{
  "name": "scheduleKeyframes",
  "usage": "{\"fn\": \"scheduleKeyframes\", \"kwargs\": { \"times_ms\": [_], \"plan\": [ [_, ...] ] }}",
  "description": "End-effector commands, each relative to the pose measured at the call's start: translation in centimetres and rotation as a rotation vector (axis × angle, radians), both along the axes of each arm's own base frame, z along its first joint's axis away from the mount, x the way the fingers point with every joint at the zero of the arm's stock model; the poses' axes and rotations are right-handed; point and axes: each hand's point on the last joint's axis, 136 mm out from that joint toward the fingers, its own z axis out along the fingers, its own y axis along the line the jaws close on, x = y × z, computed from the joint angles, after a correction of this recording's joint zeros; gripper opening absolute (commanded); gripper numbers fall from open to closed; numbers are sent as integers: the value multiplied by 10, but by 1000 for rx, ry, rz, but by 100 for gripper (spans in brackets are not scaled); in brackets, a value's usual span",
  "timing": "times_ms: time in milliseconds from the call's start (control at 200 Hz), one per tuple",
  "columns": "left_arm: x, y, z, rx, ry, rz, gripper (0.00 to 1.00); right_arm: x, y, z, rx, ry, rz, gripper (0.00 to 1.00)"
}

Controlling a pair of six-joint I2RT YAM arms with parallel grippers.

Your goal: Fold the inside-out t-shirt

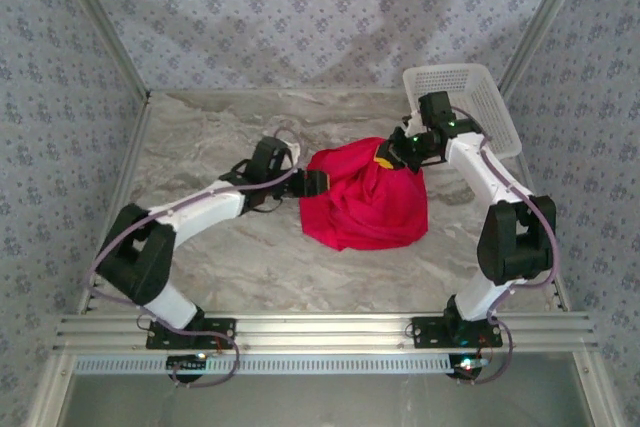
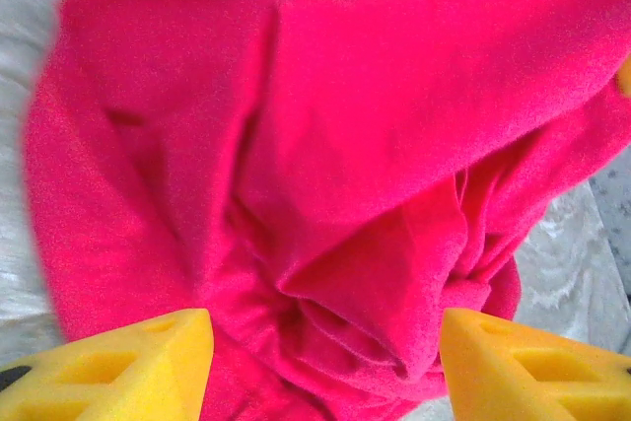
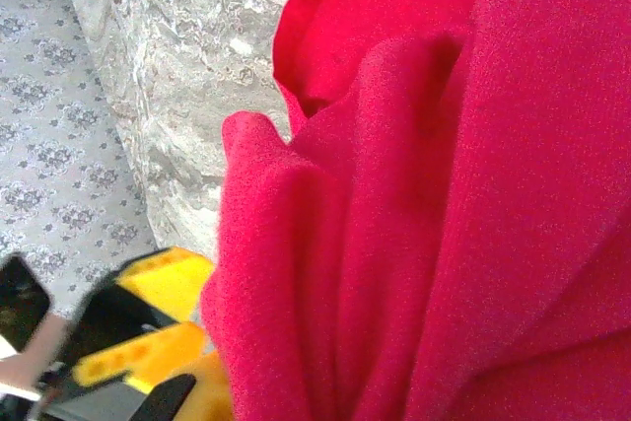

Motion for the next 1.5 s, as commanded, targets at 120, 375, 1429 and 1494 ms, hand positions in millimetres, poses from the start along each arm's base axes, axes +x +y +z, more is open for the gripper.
{"fn": "scheduleKeyframes", "kwargs": {
  "times_ms": [120, 375, 1429, 1494],
  "plan": [
    [6, -46, -25, -38, 95, -30, 58, 0, 0, 19, -7, -60, 4, 0],
    [45, -29, 48, -120, 49, 13, 0, -4, -32, 3, -138, -43, -22, 0],
    [147, 111, 187, -613, 41, 180, 0, -33, -74, 123, 225, -361, -144, 0],
    [146, 118, 193, -613, 20, 193, 0, -30, -94, 98, 126, -311, -208, 0]
  ]
}}
